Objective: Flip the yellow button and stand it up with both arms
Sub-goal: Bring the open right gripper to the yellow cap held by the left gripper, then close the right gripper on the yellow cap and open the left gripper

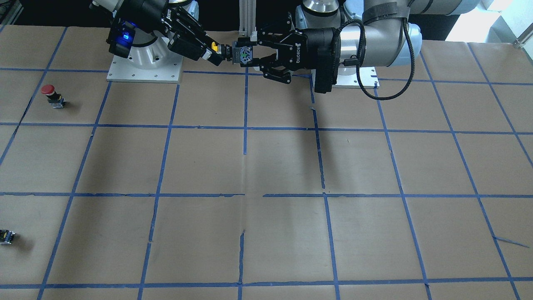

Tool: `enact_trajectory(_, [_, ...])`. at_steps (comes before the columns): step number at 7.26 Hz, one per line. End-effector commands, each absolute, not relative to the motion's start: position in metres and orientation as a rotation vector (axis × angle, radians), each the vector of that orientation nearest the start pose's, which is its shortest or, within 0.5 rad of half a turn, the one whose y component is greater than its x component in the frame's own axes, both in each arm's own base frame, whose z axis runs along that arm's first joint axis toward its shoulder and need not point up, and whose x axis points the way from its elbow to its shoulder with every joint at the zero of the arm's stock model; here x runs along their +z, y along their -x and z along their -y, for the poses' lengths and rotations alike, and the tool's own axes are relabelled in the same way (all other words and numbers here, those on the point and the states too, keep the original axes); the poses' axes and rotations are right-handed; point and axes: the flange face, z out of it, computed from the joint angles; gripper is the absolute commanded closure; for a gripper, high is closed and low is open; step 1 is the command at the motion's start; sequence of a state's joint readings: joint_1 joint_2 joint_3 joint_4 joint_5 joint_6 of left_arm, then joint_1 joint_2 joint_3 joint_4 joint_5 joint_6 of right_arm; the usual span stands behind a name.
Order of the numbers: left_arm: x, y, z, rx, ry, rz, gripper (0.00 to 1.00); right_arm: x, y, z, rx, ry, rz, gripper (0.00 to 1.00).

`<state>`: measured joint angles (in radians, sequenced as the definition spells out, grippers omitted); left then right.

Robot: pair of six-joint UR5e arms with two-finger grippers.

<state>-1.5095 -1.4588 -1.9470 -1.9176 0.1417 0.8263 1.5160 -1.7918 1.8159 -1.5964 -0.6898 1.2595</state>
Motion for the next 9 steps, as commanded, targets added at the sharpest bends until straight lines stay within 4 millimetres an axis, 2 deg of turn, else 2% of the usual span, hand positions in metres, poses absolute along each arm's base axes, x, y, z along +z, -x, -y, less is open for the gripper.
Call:
enact_trajectory(1, [0.415,0.207,0.418,0.144,0.205,1.684,0.00,0.505,-0.186,0.410,0.625,-1.437,-1.849,0.74])
enact_trajectory(3, [0.416,0.205,0.420,0.116,0.167,1.688,0.00,0.504,-0.182,0.412,0.631,-1.461,-1.854,0.75])
enact_trajectory(4, [0.416,0.200,0.420,0.106,0.158,1.708,0.00,0.500,-0.174,0.413,0.541,-1.452,-1.944,0.75])
enact_trajectory(5, [0.408,0.193,0.418,0.061,0.199,1.788,0.00,0.494,-0.160,0.417,0.406,-1.345,-2.103,0.76])
enact_trajectory(6, [0.410,0.190,0.421,0.012,0.172,1.833,0.00,0.485,-0.134,0.421,0.277,-1.208,-2.277,0.79])
enact_trajectory(8, [0.453,0.178,0.453,-0.052,0.139,2.084,0.00,0.465,-0.064,0.434,0.080,-0.876,-2.608,0.79])
enact_trajectory(9, [0.463,0.175,0.457,-0.077,0.094,2.137,0.00,0.445,-0.047,0.438,0.068,-0.651,-2.742,0.79])
